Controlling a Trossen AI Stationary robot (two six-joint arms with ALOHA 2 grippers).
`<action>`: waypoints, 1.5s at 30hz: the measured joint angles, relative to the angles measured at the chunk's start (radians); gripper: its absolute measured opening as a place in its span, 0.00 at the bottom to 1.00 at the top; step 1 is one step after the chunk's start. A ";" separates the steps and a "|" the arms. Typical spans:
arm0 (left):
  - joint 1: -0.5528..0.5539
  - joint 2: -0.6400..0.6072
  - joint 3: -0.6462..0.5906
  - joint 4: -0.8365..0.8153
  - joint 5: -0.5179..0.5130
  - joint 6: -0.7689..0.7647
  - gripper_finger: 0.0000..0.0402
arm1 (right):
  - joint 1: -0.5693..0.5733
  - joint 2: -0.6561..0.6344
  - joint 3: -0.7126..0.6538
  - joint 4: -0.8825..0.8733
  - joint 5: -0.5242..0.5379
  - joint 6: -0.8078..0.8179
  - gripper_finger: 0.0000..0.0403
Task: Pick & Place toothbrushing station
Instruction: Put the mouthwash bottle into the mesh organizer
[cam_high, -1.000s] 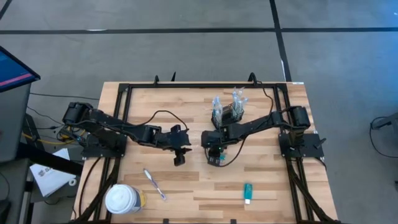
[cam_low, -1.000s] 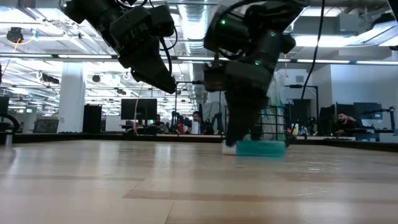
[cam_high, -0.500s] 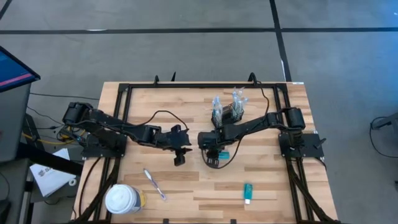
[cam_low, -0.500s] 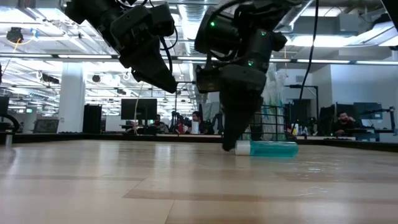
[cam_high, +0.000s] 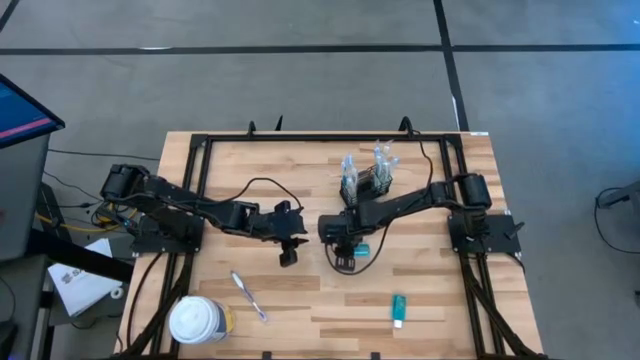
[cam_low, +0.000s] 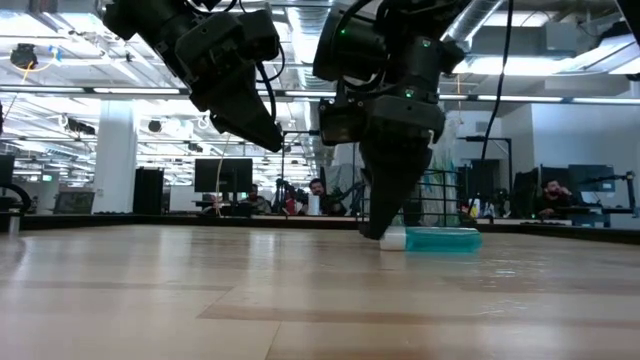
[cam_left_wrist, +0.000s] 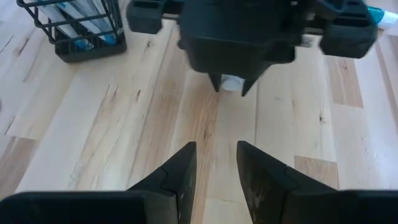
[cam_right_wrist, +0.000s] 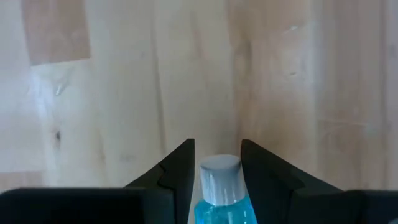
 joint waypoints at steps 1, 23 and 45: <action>0.000 0.000 0.000 0.000 -0.001 0.000 0.27 | 0.004 0.000 0.000 0.000 0.000 -0.004 0.30; 0.000 0.000 0.000 0.000 -0.002 0.000 0.27 | 0.034 0.013 0.002 -0.076 0.018 -0.128 0.30; 0.000 0.000 0.000 0.000 0.002 0.000 0.27 | 0.043 0.000 -0.001 -0.044 0.081 -0.167 0.20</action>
